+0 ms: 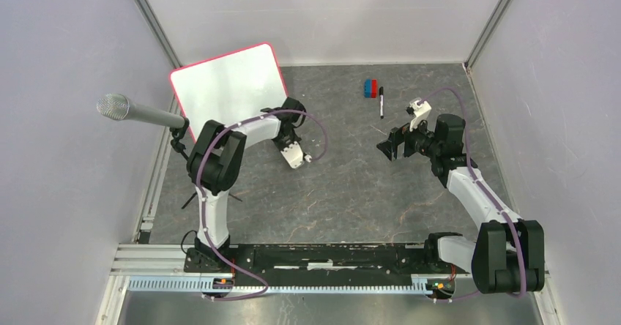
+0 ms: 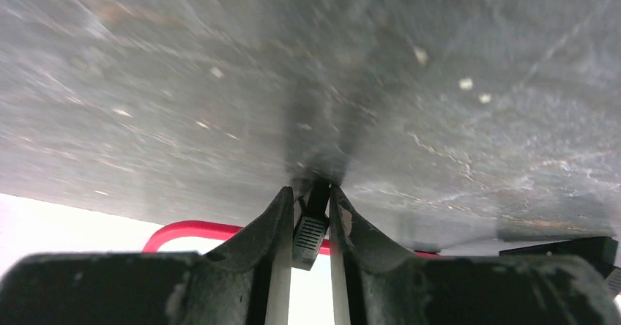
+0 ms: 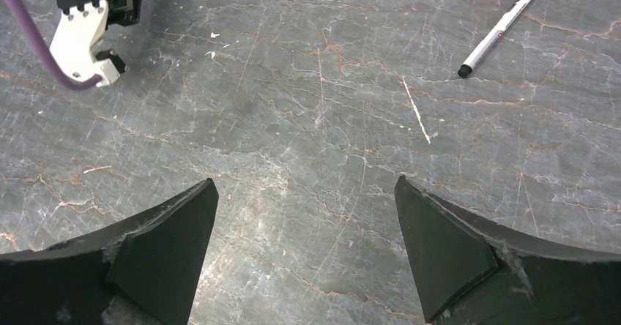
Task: Write a sentence on the whiteboard
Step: Move the whiteboard to the center of the board.
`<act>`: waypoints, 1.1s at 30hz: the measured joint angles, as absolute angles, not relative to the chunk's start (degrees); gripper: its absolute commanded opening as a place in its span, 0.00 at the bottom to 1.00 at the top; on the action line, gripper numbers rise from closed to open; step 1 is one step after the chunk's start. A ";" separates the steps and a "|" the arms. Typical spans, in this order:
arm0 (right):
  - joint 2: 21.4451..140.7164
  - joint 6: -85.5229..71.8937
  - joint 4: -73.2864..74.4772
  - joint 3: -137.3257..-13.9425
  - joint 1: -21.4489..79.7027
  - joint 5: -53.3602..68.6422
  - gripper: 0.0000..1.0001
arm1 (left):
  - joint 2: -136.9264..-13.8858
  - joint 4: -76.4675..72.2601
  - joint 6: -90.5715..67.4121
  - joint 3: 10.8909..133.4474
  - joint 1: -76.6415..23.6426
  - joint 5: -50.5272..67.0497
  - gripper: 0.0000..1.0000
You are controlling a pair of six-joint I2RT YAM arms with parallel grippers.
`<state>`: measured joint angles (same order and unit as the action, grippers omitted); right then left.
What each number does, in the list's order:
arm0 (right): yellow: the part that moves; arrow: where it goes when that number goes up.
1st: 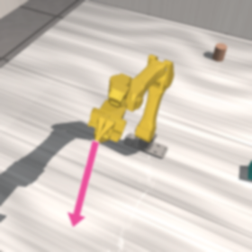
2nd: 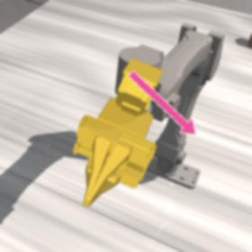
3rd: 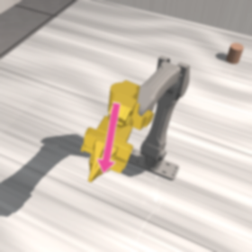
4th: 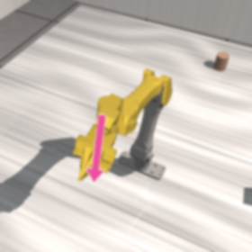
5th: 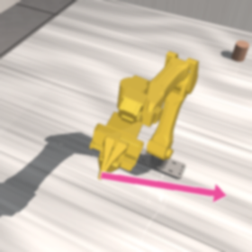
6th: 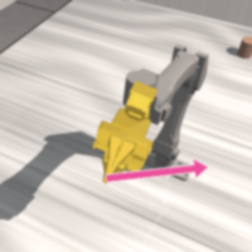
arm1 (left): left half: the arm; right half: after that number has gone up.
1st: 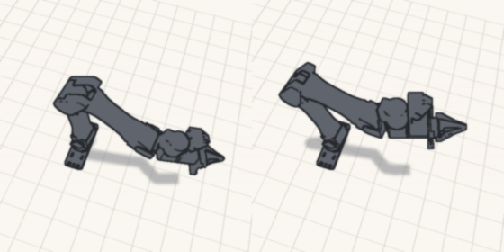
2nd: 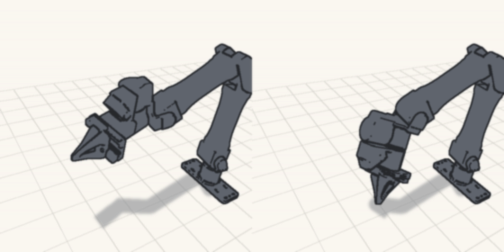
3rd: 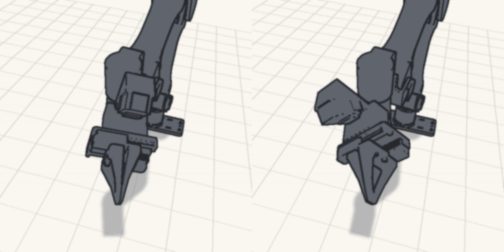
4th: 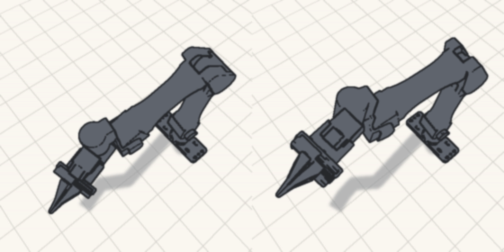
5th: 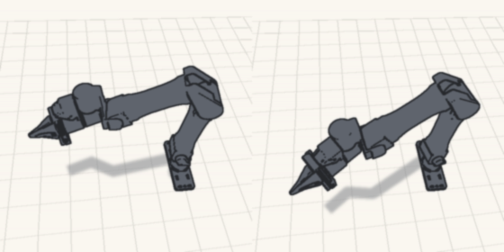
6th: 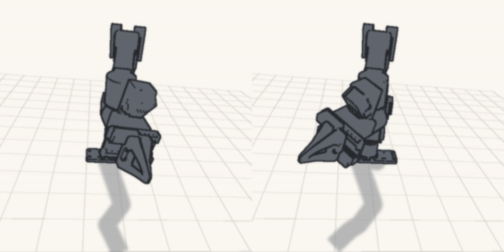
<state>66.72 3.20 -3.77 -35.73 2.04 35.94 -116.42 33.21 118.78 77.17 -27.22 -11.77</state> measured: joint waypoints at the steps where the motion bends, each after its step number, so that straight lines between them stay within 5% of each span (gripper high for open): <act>1: 66.72 3.22 -3.75 -35.73 1.98 36.01 0.98 | -116.57 33.43 118.78 77.43 -28.18 -11.94 0.03; 17: 66.72 4.36 -1.56 -35.73 -5.45 38.17 0.98 | -121.60 46.35 118.50 89.10 -48.42 -8.40 0.05; 19: 66.72 4.51 -1.50 -35.73 -6.42 38.74 0.98 | -122.69 47.97 117.86 91.09 -50.83 -7.77 0.14; 23: 66.72 5.28 -1.19 -35.73 -7.22 39.00 0.98 | -123.61 49.67 115.15 92.99 -55.16 -6.92 0.47; 33: 64.51 6.42 -1.69 -35.73 -7.53 36.14 0.98 | -122.93 53.84 106.13 95.85 -60.05 -2.39 1.00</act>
<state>64.51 6.42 -1.69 -35.73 -7.53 36.14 -122.93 53.84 106.13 95.85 -60.05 -2.39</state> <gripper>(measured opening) 0.979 0.884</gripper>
